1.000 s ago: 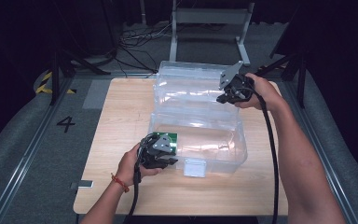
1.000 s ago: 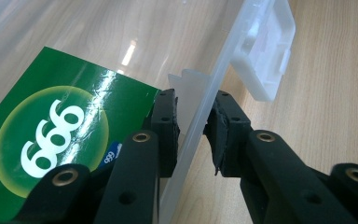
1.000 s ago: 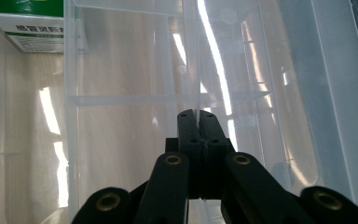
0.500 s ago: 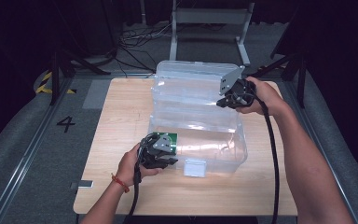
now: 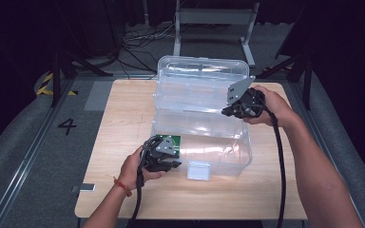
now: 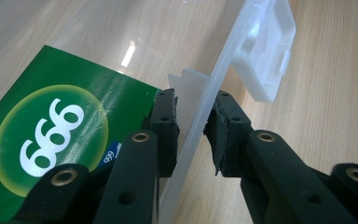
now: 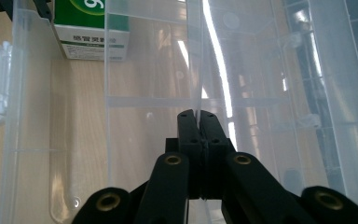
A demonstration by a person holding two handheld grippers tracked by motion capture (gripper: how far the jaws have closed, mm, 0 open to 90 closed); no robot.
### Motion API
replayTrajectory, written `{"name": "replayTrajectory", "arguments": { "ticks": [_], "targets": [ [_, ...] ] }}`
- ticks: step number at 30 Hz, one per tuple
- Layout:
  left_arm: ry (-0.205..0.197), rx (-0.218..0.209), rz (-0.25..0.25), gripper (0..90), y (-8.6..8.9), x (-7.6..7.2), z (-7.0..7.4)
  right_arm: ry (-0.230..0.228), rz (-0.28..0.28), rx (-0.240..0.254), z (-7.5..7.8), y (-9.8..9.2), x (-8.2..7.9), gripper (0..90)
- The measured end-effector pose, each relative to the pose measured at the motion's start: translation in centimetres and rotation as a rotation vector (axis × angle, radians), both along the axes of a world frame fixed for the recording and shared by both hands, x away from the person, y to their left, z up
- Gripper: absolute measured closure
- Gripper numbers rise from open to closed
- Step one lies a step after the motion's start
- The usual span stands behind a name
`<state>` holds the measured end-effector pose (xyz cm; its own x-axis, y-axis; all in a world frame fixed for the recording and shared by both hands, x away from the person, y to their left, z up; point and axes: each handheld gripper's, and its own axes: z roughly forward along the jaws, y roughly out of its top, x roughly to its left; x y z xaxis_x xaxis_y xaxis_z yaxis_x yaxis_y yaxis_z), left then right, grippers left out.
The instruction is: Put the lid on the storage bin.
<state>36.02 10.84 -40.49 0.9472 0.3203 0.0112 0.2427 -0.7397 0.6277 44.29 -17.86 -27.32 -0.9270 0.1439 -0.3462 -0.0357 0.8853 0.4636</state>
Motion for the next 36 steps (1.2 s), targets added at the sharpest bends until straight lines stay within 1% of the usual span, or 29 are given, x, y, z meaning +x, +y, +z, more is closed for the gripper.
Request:
{"name": "replayTrajectory", "arguments": {
  "ticks": [3, 4, 5, 6, 8, 9, 10, 11, 17, 20, 21, 24, 30, 36],
  "targets": [
    [0.001, -0.001, 0.002, 73.3, 0.0, 0.0, 0.0, -0.003, -0.003, 0.0, -0.1, 0.0, -0.5, 89.9],
    [0.0, -0.001, 0.002, 73.2, 0.0, 0.0, 0.0, -0.004, -0.008, 0.005, -0.1, 0.0, -0.7, 89.8],
    [-0.001, 0.0, 0.002, 73.2, 0.0, 0.0, 0.0, -0.015, -0.013, 0.009, -0.2, -0.1, -0.9, 89.8],
    [-0.002, 0.0, 0.002, 73.2, 0.0, -0.1, 0.0, -0.013, -0.013, 0.015, -0.2, -0.1, -1.1, 89.8],
    [-0.018, 0.004, 0.001, 73.1, -0.1, -0.2, 0.0, -0.014, -0.017, 0.036, -0.4, -0.3, -1.5, 89.8],
    [-0.018, 0.004, 0.0, 73.0, -0.1, -0.2, -0.1, -0.01, -0.019, 0.047, -0.5, -0.5, -1.7, 89.8],
    [-0.018, 0.004, 0.0, 73.0, -0.1, -0.2, -0.1, -0.01, -0.019, 0.047, -0.5, -0.5, -1.7, 89.8],
    [-0.015, 0.004, 0.003, 73.0, -0.1, -0.2, 0.0, -0.004, -0.02, 0.065, -0.7, -0.6, -2.1, 89.8],
    [-0.015, 0.004, 0.003, 72.9, -0.1, -0.2, 0.0, -0.009, -0.003, 0.067, -1.0, -0.7, -3.1, 89.7],
    [-0.022, 0.007, -0.002, 72.8, -0.1, -0.2, -0.1, -0.005, -0.003, 0.082, -1.2, -1.0, -3.4, 89.4],
    [-0.025, 0.008, -0.001, 72.6, -0.1, -0.2, -0.1, -0.015, 0.001, 0.088, -1.3, -1.1, -3.6, 89.4],
    [-0.03, 0.008, 0.001, 72.3, -0.1, -0.3, -0.1, -0.023, 0.004, 0.106, -1.6, -1.3, -3.9, 89.3],
    [-0.039, 0.008, 0.003, 71.8, -0.1, -0.4, -0.1, -0.009, 0.014, 0.144, -2.2, -1.6, -4.5, 89.2],
    [-0.058, 0.024, 0.016, 70.0, -0.3, -0.6, -0.1, -0.047, 0.018, 0.149, -2.6, -1.8, -5.3, 88.5]
  ]
}}
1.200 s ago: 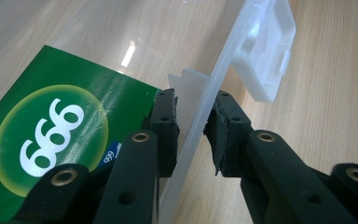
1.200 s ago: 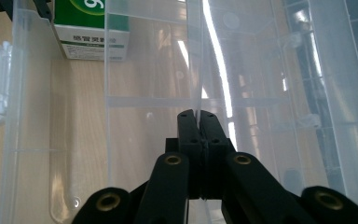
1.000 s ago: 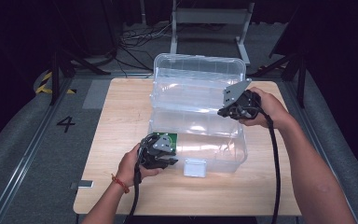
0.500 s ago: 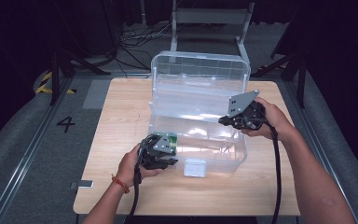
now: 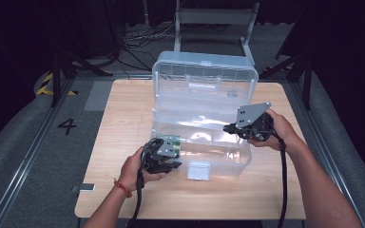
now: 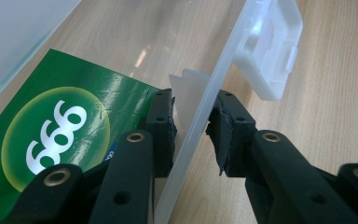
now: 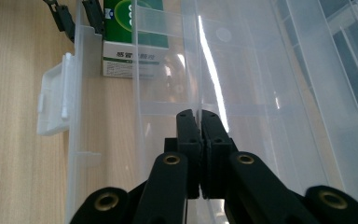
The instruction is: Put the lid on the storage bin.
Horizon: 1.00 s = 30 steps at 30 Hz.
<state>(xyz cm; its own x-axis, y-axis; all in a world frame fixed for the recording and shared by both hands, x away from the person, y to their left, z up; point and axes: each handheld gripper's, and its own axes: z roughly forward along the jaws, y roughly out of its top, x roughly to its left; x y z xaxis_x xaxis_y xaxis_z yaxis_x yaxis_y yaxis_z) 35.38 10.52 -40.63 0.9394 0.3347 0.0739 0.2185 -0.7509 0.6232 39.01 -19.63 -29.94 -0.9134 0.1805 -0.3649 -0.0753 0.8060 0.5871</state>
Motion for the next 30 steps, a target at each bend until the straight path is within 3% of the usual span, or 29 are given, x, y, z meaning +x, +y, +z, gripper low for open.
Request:
{"name": "replayTrajectory", "arguments": {
  "ticks": [5, 14, 18, 21, 25, 30],
  "targets": [
    [-0.012, 0.034, 0.017, 67.9, -0.4, -0.2, 0.0, 0.007, 0.006, 0.002, -0.3, -0.2, -0.4, 88.3],
    [-0.024, 0.04, 0.036, 66.2, -0.4, -0.5, 0.0, 0.002, 0.014, -0.013, -0.7, -0.1, -1.1, 87.7],
    [-0.042, 0.021, 0.062, 65.5, 0.0, -1.0, 0.3, 0.009, 0.025, -0.009, -1.0, -0.3, -1.3, 87.7],
    [-0.06, -0.004, 0.085, 57.7, 0.9, -1.8, 1.1, 0.011, 0.024, -0.011, -1.0, -0.3, -1.4, 87.6],
    [-0.07, -0.104, 0.093, 55.3, 2.6, -2.9, 2.7, 0.001, 0.025, -0.01, -1.2, -0.3, -1.5, 87.2],
    [-0.063, -0.194, 0.106, 47.9, 4.3, -3.6, 5.0, -0.005, 0.021, -0.002, -1.2, -0.3, -1.6, 86.5]
  ]
}}
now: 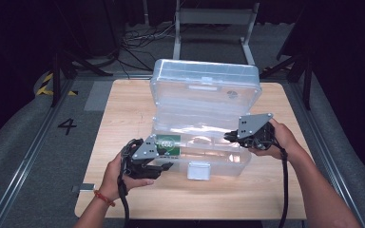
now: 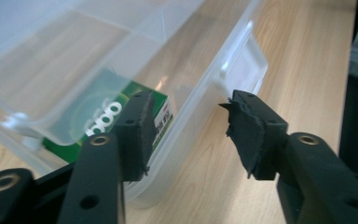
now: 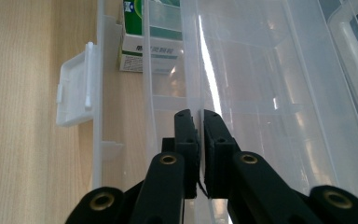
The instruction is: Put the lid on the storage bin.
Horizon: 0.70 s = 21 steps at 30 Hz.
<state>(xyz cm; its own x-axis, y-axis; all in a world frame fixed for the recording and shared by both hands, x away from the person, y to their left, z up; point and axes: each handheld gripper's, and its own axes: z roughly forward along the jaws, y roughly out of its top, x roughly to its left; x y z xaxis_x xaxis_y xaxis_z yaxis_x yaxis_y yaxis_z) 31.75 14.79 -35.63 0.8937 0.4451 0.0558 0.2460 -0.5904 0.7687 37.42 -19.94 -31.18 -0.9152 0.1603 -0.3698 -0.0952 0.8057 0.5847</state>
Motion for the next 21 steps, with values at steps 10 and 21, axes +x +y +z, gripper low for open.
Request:
{"name": "replayTrajectory", "arguments": {
  "ticks": [10, 21],
  "targets": [
    [-0.032, -0.09, 0.07, 48.6, 1.6, 1.5, 2.8, -0.01, -0.002, 0.002, -0.2, 0.0, -0.3, 86.1],
    [-0.075, -0.153, 0.165, 53.2, 1.4, 4.5, 6.1, -0.022, -0.006, 0.007, -0.3, -0.1, -0.4, 85.6]
  ]
}}
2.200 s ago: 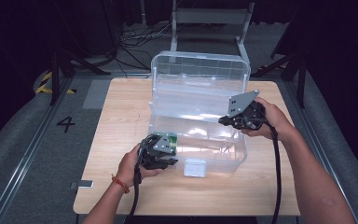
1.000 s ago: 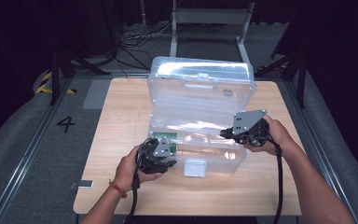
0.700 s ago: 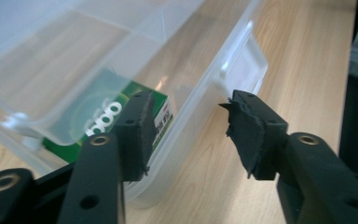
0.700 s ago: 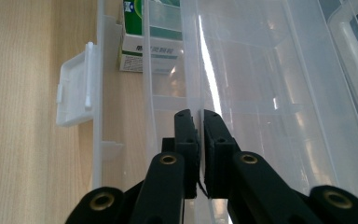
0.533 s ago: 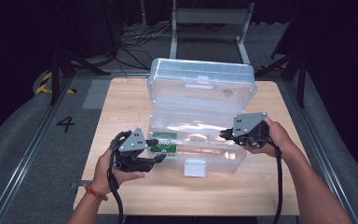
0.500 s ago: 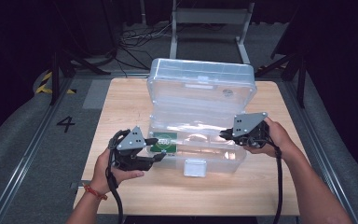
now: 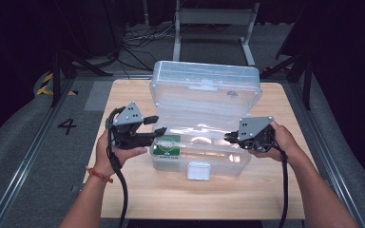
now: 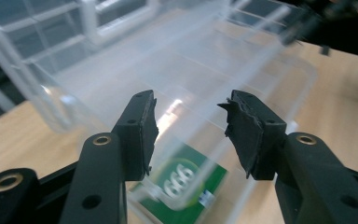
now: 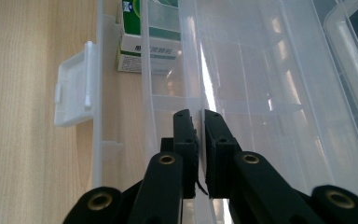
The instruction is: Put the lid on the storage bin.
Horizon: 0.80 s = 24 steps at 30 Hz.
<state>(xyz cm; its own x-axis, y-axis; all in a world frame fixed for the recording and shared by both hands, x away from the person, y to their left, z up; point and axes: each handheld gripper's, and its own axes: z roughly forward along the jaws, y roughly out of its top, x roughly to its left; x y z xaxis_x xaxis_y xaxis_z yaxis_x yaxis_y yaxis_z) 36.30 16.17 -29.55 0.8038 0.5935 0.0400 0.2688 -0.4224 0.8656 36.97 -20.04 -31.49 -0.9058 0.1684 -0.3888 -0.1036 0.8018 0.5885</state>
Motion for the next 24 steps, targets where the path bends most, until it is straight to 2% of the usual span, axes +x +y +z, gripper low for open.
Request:
{"name": "replayTrajectory", "arguments": {
  "ticks": [5, 9, 10, 11, 13, 18, 24],
  "targets": [
    [-0.002, 0.005, 0.032, 55.8, -0.2, 1.5, 1.0, -0.002, -0.002, 0.009, -0.1, -0.1, -0.1, 85.4],
    [-0.008, 0.03, 0.098, 60.7, -0.5, 3.1, 1.3, -0.007, -0.007, 0.011, -0.2, -0.2, -0.2, 84.9],
    [-0.012, 0.036, 0.106, 64.8, -0.5, 3.3, 1.3, -0.01, -0.008, 0.011, -0.2, -0.2, -0.2, 84.9],
    [-0.003, 0.036, 0.1, 66.8, -0.5, 4.0, 1.3, -0.01, -0.009, 0.011, -0.2, -0.2, -0.3, 84.9],
    [-0.008, 0.042, 0.12, 69.8, -0.6, 4.5, 1.3, -0.01, -0.008, 0.013, -0.3, -0.2, -0.3, 84.8],
    [-0.002, 0.059, 0.129, 80.2, -0.7, 5.5, 1.1, -0.008, -0.01, 0.015, -0.3, -0.2, -0.4, 84.6],
    [0.002, 0.059, 0.129, 84.7, -0.7, 6.1, 1.0, -0.011, -0.01, 0.013, -0.5, -0.3, -0.6, 84.3]
  ]
}}
